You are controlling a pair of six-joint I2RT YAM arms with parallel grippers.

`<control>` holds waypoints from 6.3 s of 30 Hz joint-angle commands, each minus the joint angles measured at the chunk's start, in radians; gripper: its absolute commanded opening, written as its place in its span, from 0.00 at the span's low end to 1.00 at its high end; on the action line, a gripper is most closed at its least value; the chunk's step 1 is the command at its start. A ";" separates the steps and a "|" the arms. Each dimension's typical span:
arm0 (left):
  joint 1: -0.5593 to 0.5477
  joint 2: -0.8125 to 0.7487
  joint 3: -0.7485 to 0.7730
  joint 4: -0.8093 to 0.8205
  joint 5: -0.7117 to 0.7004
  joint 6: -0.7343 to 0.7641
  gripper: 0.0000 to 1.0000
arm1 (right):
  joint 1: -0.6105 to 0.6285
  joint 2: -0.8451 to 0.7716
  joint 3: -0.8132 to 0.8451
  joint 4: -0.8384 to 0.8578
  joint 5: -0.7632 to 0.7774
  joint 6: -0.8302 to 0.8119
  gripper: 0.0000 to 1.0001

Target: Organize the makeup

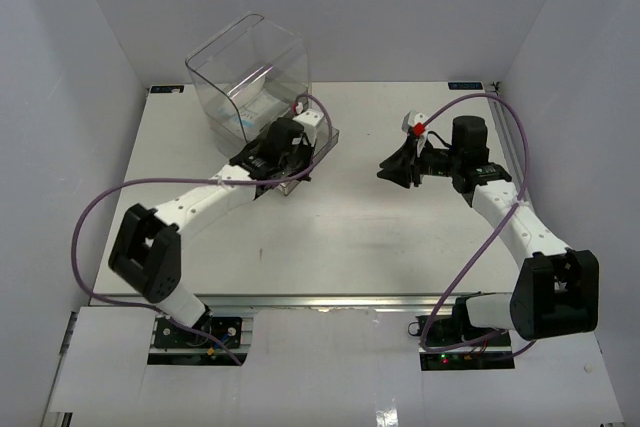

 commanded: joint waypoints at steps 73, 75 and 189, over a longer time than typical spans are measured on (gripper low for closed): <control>-0.005 0.525 0.429 -0.113 -0.403 0.366 0.00 | -0.079 -0.031 -0.060 0.148 -0.185 0.082 0.39; -0.003 0.532 0.431 -0.112 -0.417 0.370 0.00 | -0.078 -0.029 -0.060 0.148 -0.185 0.082 0.39; 0.144 -0.902 -0.528 0.089 0.212 0.086 0.98 | -0.381 -0.374 -0.236 0.110 0.363 0.402 0.90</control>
